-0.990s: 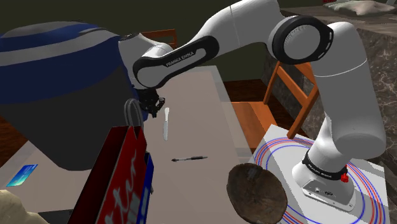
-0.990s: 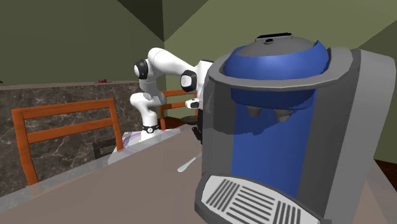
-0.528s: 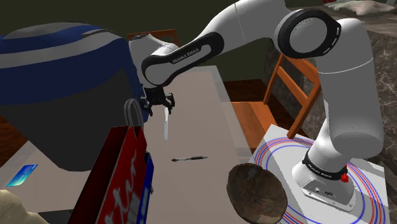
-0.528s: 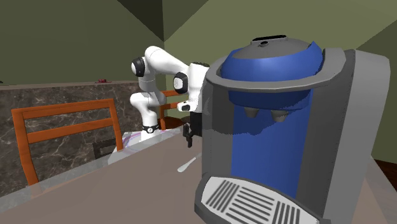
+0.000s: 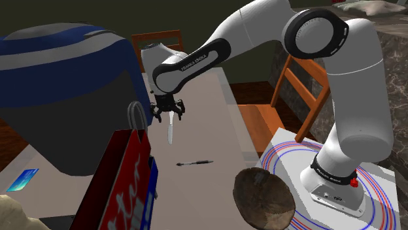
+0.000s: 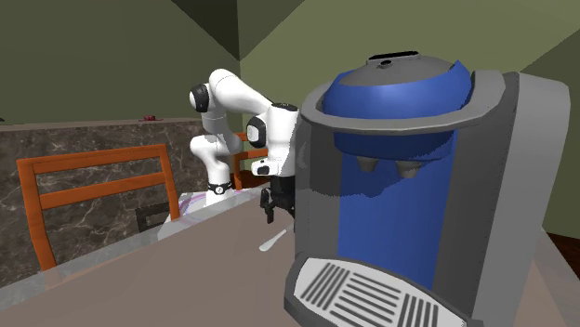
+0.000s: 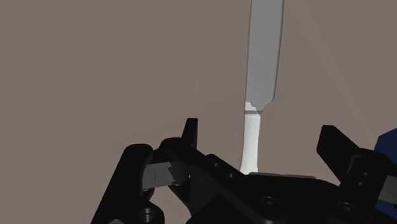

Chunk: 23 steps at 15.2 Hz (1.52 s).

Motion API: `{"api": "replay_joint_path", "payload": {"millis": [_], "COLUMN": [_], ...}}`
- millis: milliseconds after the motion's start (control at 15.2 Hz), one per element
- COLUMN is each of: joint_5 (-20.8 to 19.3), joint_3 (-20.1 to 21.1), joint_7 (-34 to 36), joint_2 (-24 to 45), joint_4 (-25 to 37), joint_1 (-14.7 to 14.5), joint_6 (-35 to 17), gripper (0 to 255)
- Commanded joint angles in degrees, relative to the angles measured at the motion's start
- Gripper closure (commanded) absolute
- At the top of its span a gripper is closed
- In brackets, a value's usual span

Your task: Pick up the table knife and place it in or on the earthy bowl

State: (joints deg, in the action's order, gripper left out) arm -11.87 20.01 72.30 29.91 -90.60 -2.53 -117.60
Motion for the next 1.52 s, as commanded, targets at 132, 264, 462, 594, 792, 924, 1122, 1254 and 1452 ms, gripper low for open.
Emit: {"api": "replay_joint_path", "payload": {"millis": [132, 264, 462, 594, 792, 924, 1122, 1254, 1452], "joint_5": [-0.2, -0.2, -0.2, -0.2, -0.2, -0.2, -0.2, 0.0, 0.4], "joint_3": [-0.1, -0.1, -0.1, -0.1, -0.1, -0.1, -0.1, 0.0, 0.3], "joint_7": [0.2, 0.2, 0.2, 0.2, 0.2, 0.2, 0.2, 0.0, -0.2], "joint_2": [0.5, 0.5, 0.5, 0.5, 0.5, 0.5, 0.5, -0.1, -1.0], "joint_4": [-0.6, -0.6, -0.6, -0.6, -0.6, -0.6, -0.6, 0.0, 1.1], "joint_1": [-0.1, -0.1, -0.1, -0.1, -0.1, -0.1, -0.1, 0.0, 0.0], "joint_6": [-1.1, -1.1, -1.1, -1.1, -1.1, -1.1, -1.1, 0.1, 2.0], "gripper": [0, 0, 0, 255, 255, 255, 255, 255, 255]}}
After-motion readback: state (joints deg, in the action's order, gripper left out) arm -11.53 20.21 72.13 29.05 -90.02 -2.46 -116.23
